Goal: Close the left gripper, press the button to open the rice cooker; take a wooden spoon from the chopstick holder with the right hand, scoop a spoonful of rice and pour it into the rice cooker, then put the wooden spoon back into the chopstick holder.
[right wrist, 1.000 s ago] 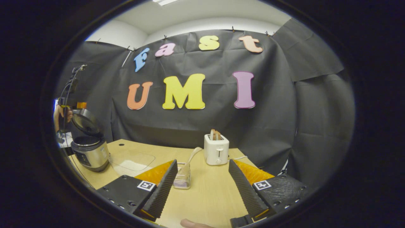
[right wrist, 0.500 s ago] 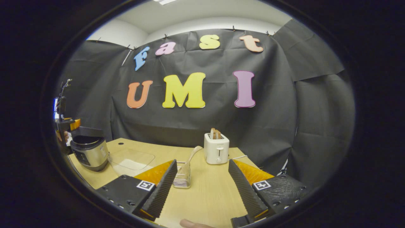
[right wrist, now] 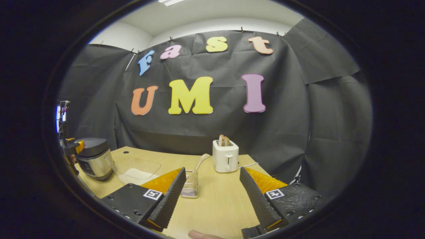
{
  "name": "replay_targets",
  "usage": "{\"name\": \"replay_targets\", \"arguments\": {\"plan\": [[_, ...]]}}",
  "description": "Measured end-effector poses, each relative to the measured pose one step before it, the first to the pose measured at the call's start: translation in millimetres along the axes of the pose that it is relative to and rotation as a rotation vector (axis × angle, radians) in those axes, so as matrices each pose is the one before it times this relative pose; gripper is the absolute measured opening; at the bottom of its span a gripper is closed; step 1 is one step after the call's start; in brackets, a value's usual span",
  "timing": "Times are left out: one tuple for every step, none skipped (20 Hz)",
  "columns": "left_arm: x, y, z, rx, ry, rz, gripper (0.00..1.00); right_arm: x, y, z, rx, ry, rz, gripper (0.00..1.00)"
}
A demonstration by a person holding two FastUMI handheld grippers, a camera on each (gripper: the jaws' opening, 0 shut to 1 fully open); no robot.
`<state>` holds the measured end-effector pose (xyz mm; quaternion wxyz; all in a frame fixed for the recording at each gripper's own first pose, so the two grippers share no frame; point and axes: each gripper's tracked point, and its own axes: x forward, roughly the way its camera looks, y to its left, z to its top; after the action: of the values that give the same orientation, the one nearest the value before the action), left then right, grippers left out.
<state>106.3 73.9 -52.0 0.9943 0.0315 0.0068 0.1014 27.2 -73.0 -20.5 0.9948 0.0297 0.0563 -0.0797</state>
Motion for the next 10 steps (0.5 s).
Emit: {"name": "replay_targets", "arguments": {"plan": [[-0.62, 0.42, 0.73, -0.00314, -0.01607, 0.00414, 1.00, -0.57, 1.14, 0.41, 0.00051, -0.00097, 0.00204, 0.96], [0.05, -0.54, 1.24, 0.00057, -0.01795, 0.00335, 1.00, -0.39, 0.22, 0.34, -0.00036, -0.00175, 0.00202, 0.96], [0.37, 1.05, -2.90, 0.00227, -0.00651, 0.00122, 1.00, -0.70, -0.05, 0.78, 0.00057, -0.00284, 0.00132, 0.94], [-1.50, -0.35, -7.62, -0.00584, 0.00773, 0.00205, 0.99, -0.43, 1.24, 1.62, 0.00224, -0.00211, 0.00197, 0.94], [-0.76, -0.55, 7.41, 0.01120, -0.04863, -0.00014, 1.00, -0.62, 0.60, -1.29, 0.00258, 0.00000, 0.00303, 0.96], [-0.39, -0.76, -1.26, 0.01055, -0.01307, 0.00356, 1.00, -0.75, 1.76, 0.14, 0.00141, 0.00117, 0.00399, 0.97], [-0.18, 0.94, 2.44, -0.00252, -0.03728, 0.00578, 0.92, 0.12, 1.91, -0.93, -0.00158, 0.00118, 0.00374, 0.96], [0.53, 0.03, -2.47, -0.00455, 0.00349, 0.00597, 0.93, -0.03, 1.97, -0.27, -0.00369, 0.00149, 0.00284, 0.97], [-2.36, 1.46, 1.62, -0.00103, -0.01324, 0.00624, 0.98, 0.01, 1.97, -2.00, -0.00354, 0.00350, 0.00246, 0.96], [-0.67, 0.25, 1.48, 0.00763, -0.00134, 0.00133, 0.98, 0.32, 1.63, -0.94, -0.00110, 0.00228, 0.00320, 0.96]]}}
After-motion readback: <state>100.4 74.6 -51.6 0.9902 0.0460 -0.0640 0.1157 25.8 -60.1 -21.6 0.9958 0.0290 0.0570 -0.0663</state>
